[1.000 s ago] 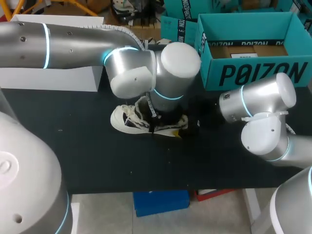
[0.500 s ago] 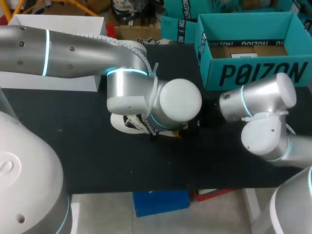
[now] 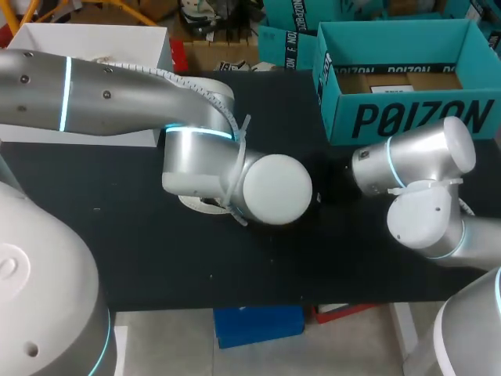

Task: Take the shoe out of the shoebox, open the shoe tongue, remove and reinsert the insole, then place the shoe into the shoebox

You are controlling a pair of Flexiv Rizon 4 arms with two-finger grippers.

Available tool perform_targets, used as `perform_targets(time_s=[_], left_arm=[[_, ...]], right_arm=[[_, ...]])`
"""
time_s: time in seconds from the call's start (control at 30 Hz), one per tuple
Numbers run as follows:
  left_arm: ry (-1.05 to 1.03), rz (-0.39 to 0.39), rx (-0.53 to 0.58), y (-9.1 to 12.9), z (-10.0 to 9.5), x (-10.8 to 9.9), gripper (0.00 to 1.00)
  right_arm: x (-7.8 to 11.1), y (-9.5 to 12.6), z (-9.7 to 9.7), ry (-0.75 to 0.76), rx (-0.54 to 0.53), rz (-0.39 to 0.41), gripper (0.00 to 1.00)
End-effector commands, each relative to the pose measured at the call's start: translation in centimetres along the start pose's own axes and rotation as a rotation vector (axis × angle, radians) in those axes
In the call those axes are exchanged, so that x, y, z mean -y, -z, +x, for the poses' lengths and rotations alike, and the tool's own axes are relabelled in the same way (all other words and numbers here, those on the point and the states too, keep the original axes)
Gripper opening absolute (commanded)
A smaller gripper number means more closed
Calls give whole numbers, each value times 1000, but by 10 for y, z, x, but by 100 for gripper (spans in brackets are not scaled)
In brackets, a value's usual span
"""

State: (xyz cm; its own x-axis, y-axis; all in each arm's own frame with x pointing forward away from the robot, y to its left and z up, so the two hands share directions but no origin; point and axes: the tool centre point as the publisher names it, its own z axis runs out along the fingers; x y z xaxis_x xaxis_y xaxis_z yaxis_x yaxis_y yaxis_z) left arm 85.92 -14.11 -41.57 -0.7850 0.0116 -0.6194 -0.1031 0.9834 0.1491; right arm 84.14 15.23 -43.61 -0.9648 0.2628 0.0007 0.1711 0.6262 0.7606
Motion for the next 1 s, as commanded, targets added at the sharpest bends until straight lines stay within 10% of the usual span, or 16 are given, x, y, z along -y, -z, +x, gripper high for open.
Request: perform_targets(time_s=[0.03,0.1,1.0], left_arm=[[-8,3,27,-148,9,5,23],[-27,7,15,-152,12,9,0],[-113,303,-240,-45,-2,-5,0]], right_arm=[[3,-2,0,-2,2,2,0],[3,-2,0,-2,2,2,0],[3,-2,0,-2,2,2,0]])
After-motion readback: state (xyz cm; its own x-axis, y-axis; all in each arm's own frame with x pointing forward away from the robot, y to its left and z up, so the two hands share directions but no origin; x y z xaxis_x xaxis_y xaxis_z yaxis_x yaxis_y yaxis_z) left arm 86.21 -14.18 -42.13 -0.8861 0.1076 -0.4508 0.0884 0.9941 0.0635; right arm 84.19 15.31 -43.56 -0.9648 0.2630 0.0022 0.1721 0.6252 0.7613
